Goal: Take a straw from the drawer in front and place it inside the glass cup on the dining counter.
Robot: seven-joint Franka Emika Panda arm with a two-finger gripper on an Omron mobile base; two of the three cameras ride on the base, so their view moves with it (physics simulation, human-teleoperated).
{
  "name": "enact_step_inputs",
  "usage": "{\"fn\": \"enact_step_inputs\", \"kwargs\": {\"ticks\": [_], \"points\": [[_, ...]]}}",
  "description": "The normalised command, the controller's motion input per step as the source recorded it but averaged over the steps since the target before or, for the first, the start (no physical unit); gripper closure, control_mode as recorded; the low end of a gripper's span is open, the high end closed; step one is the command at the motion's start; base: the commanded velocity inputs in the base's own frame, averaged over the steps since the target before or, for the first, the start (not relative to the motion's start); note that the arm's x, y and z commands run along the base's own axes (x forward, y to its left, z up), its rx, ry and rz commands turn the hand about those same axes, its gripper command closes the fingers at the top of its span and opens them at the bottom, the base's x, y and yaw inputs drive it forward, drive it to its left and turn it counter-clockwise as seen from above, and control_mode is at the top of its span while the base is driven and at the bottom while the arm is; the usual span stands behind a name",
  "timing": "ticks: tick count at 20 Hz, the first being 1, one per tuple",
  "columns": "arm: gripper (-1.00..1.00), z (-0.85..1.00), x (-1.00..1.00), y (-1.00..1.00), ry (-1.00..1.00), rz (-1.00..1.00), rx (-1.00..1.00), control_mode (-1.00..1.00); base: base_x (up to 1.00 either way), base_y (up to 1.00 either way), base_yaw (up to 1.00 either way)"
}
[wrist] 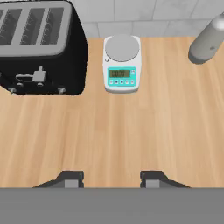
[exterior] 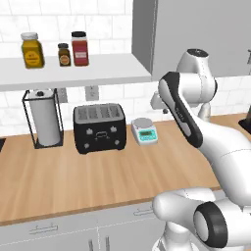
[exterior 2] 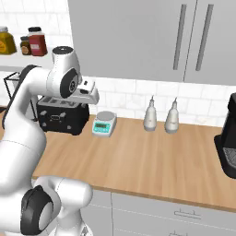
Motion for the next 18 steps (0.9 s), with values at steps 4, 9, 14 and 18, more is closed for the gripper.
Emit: {"fn": "enact_step_inputs", "kwargs": {"ticks": [4,9,14,18], "points": [[-1.0,0.0,-0.01,0.0,-0.01,0.0,0.0,1.0,-0.13,0.0,0.0],[-1.0,0.0,0.0,0.0,0.0,0.0,0.0,1.0,-0.83,-0.03,0.02],[-1.0,0.0,0.0,0.0,0.0,0.0,0.0,1.0,-0.75,-0.26,0.17],[-1.0,0.0,0.0,0.0,0.0,0.0,0.0,1.0,-0.06,-0.57,0.37]]}}
